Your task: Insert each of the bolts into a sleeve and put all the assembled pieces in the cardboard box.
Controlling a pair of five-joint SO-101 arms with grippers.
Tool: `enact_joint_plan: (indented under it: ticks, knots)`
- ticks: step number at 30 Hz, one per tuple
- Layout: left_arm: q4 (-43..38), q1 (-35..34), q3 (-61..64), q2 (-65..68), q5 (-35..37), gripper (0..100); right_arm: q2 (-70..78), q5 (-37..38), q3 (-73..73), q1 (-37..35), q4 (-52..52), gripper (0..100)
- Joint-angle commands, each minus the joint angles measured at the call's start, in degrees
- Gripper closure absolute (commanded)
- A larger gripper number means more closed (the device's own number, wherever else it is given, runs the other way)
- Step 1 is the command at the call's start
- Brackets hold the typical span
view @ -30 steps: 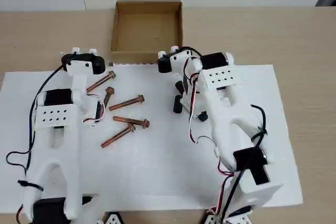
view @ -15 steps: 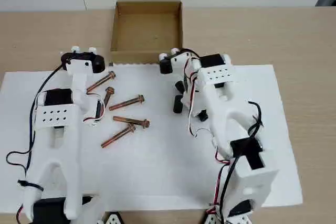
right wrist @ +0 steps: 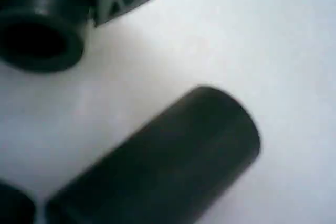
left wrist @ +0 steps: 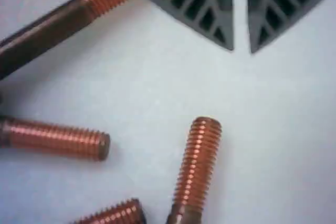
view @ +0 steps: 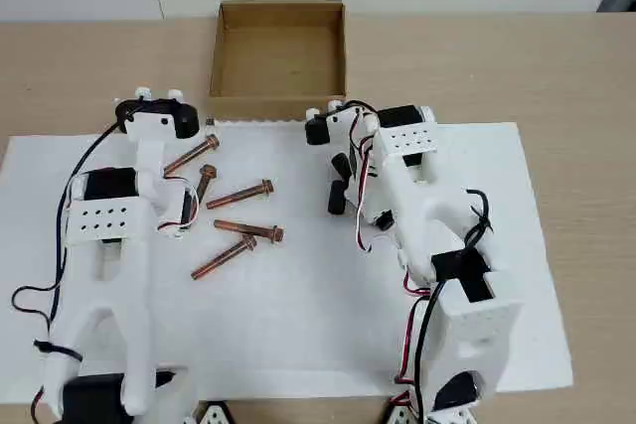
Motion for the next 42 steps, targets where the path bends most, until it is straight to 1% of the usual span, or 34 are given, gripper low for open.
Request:
enact_joint_plan:
  ticks: [1, 4, 8, 13, 17, 22, 27, 29, 31, 34, 37, 42]
  knots:
    - [-1.76, -0.09, -0.84, -0.18, -0.18, 99, 1.19, 0.53, -0.97, 0.04, -0.40, 88.7]
    - [-1.76, -0.09, -0.84, -0.18, -0.18, 99, 2.33, 0.53, -0.70, 0.04, -0.31, 89.8]
    - [-1.76, -0.09, -0.48, -0.09, -0.18, 99, 3.47, 0.53, -0.70, -0.04, -0.31, 99.0]
    - [-1.76, -0.09, 1.19, -0.09, -0.18, 99, 2.95, 0.53, -1.14, -0.04, 0.22, 98.9]
    - [-1.41, -0.09, 1.63, -0.18, -0.26, 99, -1.01, 0.09, -5.27, -1.01, 5.85, 98.8]
    - [-1.76, -0.09, 1.10, -0.44, -0.44, 99, -9.71, 0.09, -10.20, -2.24, 12.35, 99.0]
    - [-0.44, 0.00, -1.27, -0.09, -0.44, 99, -15.60, 0.18, -10.90, -0.40, 17.01, 99.5]
    - [0.35, 0.09, -3.38, 0.00, -2.29, 99, -17.19, 0.09, -10.81, 1.45, 17.19, 99.5]
    - [0.88, 1.76, -5.76, 1.14, -5.01, 99, -18.33, -0.53, -10.81, 3.47, 17.19, 99.5]
    - [3.34, 4.84, -11.65, 5.63, -7.21, 99, -18.51, -2.46, -9.85, 5.85, 17.19, 99.5]
    - [6.15, 7.65, -20.00, 12.57, -9.49, 99, -18.77, -2.81, -7.65, 7.78, 17.10, 99.4]
    - [14.42, 11.16, -37.05, 25.67, -15.38, 99, -18.77, -2.64, -4.13, 11.65, 16.66, 99.1]
